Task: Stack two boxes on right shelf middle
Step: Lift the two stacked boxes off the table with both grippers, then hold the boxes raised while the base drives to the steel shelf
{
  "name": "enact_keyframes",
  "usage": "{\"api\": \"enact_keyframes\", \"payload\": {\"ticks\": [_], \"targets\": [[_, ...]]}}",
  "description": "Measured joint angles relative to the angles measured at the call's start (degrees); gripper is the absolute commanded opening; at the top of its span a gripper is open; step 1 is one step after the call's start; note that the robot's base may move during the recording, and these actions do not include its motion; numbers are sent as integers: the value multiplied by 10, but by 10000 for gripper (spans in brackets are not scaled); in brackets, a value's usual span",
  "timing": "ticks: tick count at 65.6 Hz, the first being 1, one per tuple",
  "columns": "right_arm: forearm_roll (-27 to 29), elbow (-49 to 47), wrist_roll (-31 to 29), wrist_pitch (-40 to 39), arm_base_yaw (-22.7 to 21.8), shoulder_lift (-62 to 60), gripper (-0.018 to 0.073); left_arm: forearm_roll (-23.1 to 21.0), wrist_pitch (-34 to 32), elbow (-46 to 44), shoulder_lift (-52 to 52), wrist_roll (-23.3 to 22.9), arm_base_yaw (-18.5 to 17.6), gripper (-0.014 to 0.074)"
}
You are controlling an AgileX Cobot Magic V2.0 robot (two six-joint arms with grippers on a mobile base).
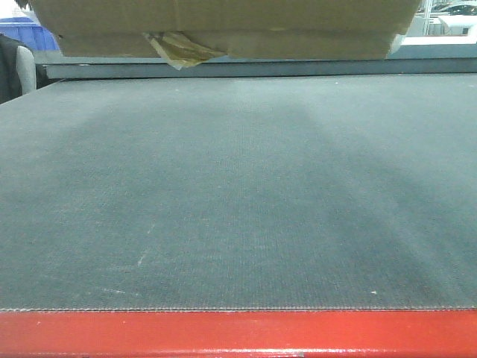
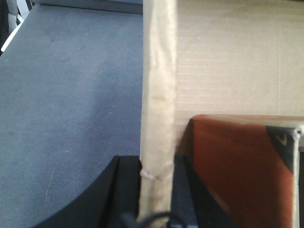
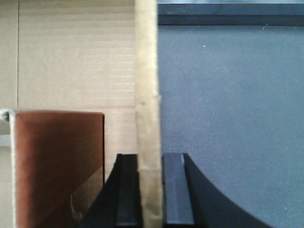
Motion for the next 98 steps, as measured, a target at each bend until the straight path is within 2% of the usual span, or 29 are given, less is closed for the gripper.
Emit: {"api": "enact_keyframes", "payload": {"ticks": [98], "targets": [[-1, 0, 0, -14, 0, 1, -154, 7, 0, 0, -1, -1, 0, -111]]}}
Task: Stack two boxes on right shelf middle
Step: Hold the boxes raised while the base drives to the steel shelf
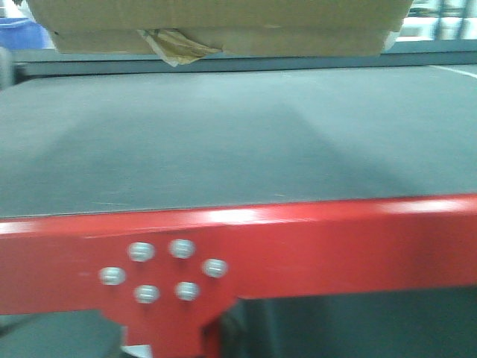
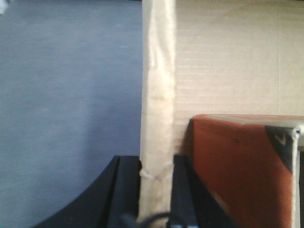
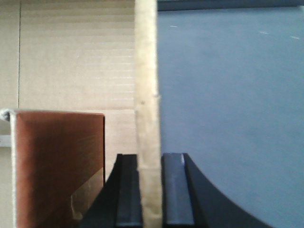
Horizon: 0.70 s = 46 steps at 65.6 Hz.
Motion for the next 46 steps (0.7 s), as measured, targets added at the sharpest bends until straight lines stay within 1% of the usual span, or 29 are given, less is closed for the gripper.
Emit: {"api": "enact_keyframes", "payload": {"ticks": [46], "targets": [[-2, 0, 0, 0, 0, 0, -154, 0, -2, 0, 0, -1, 0, -111]]}}
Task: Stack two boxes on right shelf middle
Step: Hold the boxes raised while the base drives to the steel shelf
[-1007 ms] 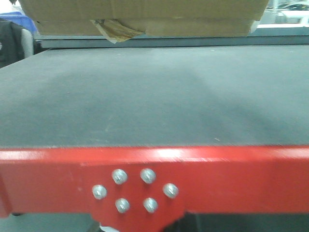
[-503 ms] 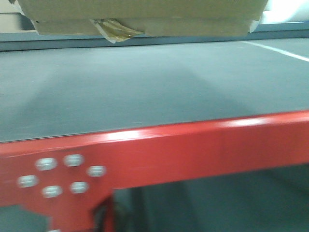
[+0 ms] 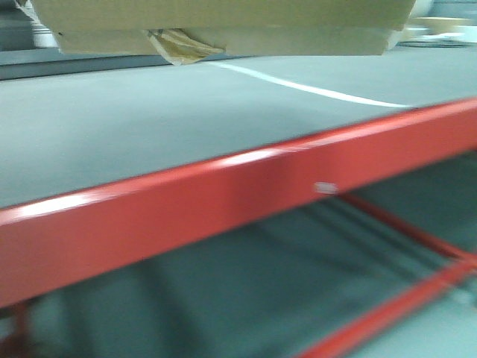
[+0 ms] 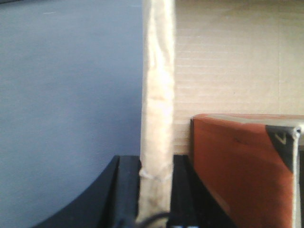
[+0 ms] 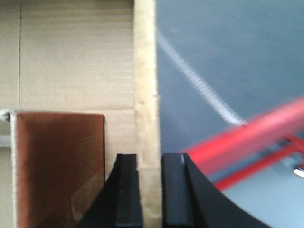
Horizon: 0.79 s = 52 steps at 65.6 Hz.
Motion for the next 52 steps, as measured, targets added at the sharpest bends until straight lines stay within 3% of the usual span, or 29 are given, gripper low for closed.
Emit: {"api": "enact_keyframes", "payload": {"ticks": [52], "targets": [[0, 0, 0, 0, 0, 0, -154, 0, 0, 0, 0, 0, 0, -111]]}}
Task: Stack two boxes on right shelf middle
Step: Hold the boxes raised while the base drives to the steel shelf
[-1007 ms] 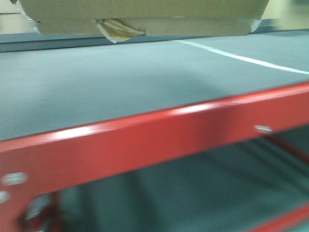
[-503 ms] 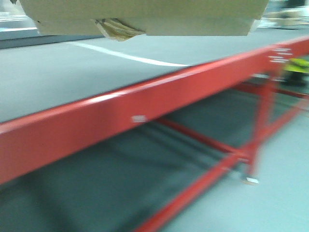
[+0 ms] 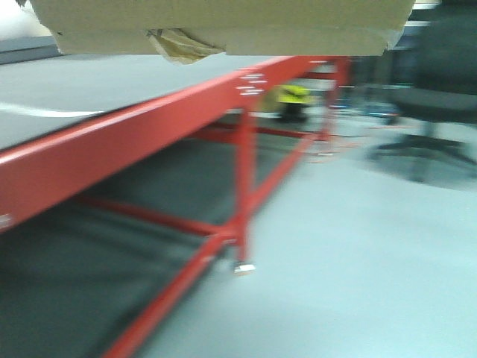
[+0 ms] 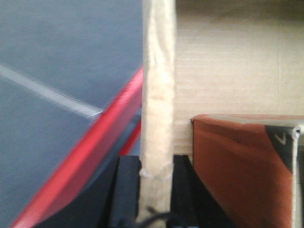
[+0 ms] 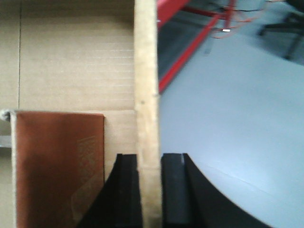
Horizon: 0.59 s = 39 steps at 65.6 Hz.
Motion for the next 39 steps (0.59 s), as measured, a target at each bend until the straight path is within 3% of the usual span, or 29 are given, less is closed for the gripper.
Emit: {"api": "enact_keyframes", "payload": {"ticks": [39], "targets": [[-1, 0, 0, 1, 0, 0, -154, 0, -1, 0, 0, 0, 0, -111]]}}
